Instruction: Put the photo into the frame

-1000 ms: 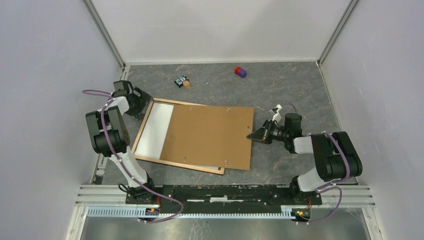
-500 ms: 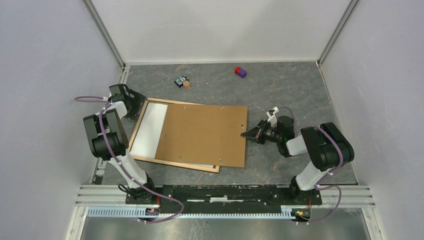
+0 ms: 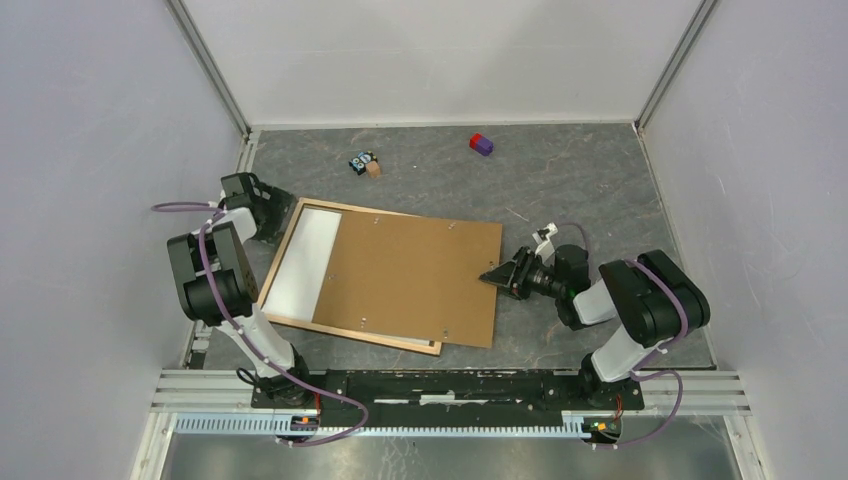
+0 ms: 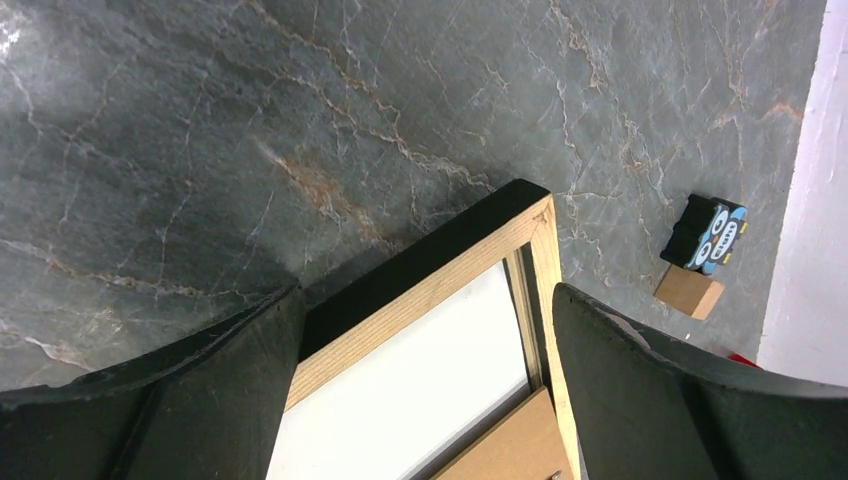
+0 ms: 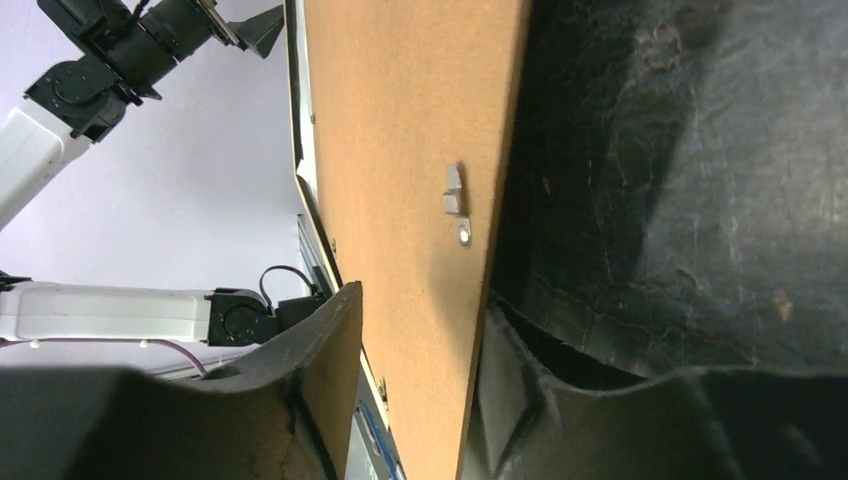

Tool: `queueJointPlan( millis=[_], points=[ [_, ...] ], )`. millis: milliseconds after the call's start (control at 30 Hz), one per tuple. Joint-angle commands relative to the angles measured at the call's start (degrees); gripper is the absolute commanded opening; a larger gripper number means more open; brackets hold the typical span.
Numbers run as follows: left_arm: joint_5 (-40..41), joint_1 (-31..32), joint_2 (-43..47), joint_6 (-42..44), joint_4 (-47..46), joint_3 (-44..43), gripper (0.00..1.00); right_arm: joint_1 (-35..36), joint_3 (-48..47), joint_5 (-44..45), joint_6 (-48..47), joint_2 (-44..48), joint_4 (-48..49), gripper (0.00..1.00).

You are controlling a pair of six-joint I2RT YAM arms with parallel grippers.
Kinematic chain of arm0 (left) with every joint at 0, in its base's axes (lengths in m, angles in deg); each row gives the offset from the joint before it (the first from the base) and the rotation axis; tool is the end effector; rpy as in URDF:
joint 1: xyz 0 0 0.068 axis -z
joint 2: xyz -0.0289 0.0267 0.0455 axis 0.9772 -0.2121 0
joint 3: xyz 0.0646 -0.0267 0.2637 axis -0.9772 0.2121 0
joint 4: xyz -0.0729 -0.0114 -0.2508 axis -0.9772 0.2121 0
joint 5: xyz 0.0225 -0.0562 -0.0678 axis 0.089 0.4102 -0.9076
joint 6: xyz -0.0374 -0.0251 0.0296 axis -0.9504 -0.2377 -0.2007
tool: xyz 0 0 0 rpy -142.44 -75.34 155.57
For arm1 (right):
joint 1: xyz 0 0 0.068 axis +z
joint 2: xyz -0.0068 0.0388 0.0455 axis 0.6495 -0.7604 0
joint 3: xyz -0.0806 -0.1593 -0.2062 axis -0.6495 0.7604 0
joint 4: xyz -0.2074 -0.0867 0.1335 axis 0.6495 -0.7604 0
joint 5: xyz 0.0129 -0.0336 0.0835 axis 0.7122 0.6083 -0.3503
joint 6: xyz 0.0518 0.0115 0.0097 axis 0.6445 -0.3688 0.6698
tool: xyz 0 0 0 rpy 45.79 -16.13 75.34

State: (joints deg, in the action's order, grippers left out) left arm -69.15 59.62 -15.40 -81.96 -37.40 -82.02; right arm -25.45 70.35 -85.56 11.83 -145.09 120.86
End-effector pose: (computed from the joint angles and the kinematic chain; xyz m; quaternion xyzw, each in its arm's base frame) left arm 0.3495 0.1094 0.1620 -0.5140 0.7884 -0.1542 0.3006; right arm 0.2115 0.0812 0.1013 0.1410 0.7997 0.5451 0.2083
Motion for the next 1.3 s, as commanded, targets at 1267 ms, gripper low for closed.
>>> queueJointPlan(
  millis=[1267],
  points=[
    [13.6, 10.7, 4.5, 22.8, 20.8, -5.9, 0.88, -0.4, 4.5, 4.3, 13.6, 1.9, 18.0, 0.00]
  ],
)
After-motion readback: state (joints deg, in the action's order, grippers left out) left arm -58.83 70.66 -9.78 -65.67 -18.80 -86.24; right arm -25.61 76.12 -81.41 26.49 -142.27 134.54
